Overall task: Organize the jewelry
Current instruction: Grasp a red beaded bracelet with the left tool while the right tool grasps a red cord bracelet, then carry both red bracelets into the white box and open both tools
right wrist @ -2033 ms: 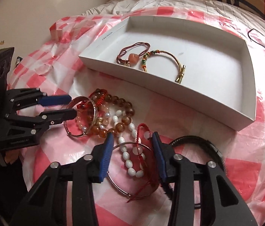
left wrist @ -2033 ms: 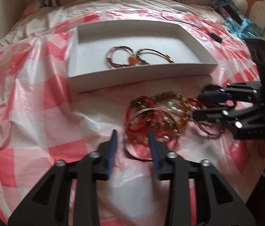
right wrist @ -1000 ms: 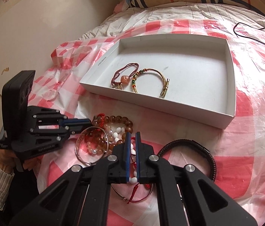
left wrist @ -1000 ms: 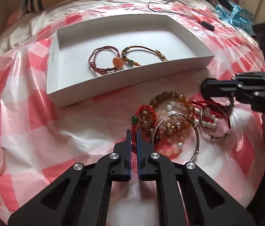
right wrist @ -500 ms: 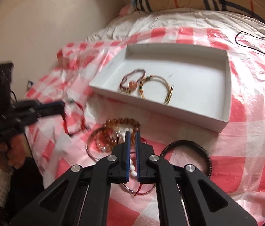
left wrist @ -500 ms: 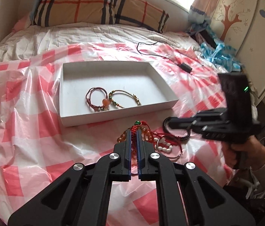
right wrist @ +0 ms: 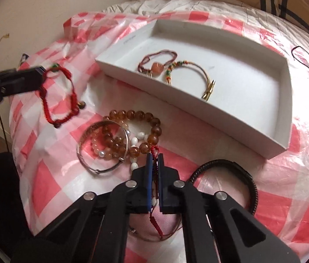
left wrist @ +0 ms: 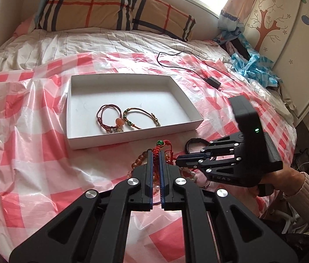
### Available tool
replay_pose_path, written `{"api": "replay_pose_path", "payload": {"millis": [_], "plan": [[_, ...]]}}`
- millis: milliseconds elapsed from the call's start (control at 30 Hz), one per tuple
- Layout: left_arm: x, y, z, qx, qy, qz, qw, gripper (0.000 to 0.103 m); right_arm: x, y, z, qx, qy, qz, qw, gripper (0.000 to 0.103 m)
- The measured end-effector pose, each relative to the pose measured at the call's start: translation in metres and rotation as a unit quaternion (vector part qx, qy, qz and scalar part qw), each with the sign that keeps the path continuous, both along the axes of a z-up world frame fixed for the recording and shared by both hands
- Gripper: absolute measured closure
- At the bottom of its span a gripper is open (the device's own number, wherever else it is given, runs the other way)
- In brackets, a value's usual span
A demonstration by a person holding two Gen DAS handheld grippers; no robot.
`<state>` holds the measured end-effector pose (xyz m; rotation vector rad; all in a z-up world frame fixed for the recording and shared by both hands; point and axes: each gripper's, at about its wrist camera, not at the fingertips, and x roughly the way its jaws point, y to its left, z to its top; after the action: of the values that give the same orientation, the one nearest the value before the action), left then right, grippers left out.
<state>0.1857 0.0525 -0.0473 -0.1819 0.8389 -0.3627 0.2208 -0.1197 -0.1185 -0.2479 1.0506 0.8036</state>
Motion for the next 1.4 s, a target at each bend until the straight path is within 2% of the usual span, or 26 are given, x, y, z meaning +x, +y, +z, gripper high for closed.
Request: {"api": "replay_pose_path", "payload": {"millis": [200, 500, 1000, 1400], "plan": [[0.002, -0.006, 0.004, -0.004, -0.004, -0.005, 1.0, 0.099, -0.007, -0.02, 0.037, 0.071, -0.014, -0.032, 0.997, 0.098], [0.008, -0.012, 0.012, -0.008, -0.013, -0.004, 0.9999, 0.099, 0.002, -0.032, 0.075, 0.126, -0.046, -0.071, 0.988, 0.098], [0.035, -0.031, 0.028, 0.021, -0.041, 0.012, 0.9989, 0.099, 0.026, -0.022, 0.094, 0.158, -0.073, -0.091, 0.981, 0.098], [0.079, -0.02, 0.019, -0.003, -0.045, 0.043, 0.9981, 0.099, 0.067, -0.008, 0.091, 0.163, -0.087, -0.115, 0.976, 0.098]]}}
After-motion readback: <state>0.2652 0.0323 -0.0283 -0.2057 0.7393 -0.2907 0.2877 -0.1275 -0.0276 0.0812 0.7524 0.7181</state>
